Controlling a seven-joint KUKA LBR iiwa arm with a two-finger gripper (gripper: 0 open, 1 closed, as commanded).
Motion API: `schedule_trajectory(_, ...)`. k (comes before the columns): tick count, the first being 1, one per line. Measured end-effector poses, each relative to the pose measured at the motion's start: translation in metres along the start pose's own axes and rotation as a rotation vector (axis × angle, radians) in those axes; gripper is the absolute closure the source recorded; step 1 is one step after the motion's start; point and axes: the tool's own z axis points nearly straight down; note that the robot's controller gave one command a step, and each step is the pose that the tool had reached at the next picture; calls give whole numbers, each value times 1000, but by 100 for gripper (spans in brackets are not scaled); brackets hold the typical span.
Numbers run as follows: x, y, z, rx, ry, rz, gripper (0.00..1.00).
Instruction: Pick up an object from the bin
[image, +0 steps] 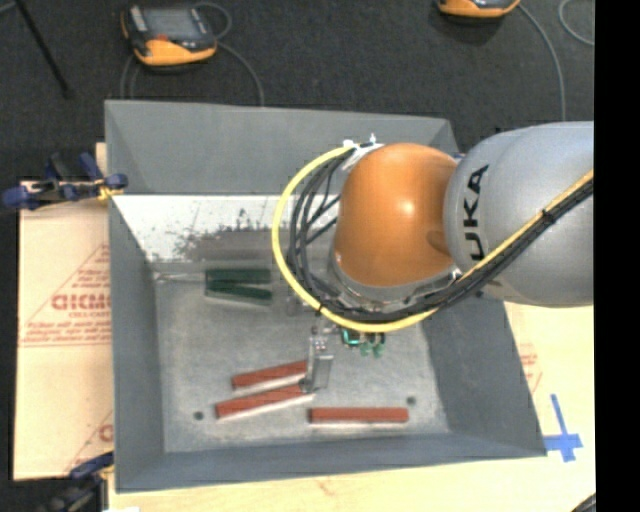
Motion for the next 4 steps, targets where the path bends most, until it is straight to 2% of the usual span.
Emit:
schedule_trajectory(1,7,-7,40,1,-7,-55,0)
schedule_trajectory(2,5,-6,84,1,0,-287,0)
schedule_trajectory(3,23,-8,137,1,-3,-575,0)
schedule_trajectory(4,-25,-5,141,-3,-10,-436,100)
